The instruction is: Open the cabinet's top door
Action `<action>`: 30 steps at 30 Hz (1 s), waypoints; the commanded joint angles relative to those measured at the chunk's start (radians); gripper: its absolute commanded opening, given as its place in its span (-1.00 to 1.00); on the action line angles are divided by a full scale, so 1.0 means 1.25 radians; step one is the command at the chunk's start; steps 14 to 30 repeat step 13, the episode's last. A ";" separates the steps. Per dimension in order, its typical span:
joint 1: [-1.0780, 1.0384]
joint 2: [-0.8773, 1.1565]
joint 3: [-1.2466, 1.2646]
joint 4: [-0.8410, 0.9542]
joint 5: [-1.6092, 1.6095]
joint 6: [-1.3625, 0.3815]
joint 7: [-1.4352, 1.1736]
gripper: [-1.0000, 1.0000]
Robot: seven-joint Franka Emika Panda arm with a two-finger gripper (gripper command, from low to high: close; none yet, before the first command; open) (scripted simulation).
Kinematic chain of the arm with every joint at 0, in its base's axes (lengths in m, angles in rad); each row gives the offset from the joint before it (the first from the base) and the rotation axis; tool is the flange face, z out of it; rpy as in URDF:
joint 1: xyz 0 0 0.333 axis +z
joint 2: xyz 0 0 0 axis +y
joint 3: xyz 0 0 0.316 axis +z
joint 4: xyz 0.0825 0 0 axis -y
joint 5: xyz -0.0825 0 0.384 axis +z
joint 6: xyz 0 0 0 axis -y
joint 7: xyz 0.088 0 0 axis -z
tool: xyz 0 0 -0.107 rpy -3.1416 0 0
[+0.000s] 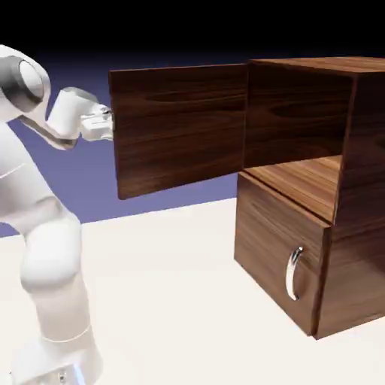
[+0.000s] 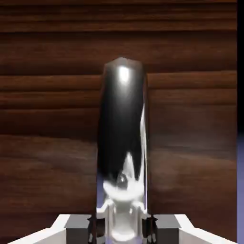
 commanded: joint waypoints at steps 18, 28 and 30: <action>-0.377 -0.170 0.273 0.206 0.103 -0.049 -0.095 -1.00; -0.377 -0.170 0.273 0.206 0.103 -0.049 -0.095 -1.00; -0.377 -0.170 0.273 0.206 0.103 -0.049 -0.095 -1.00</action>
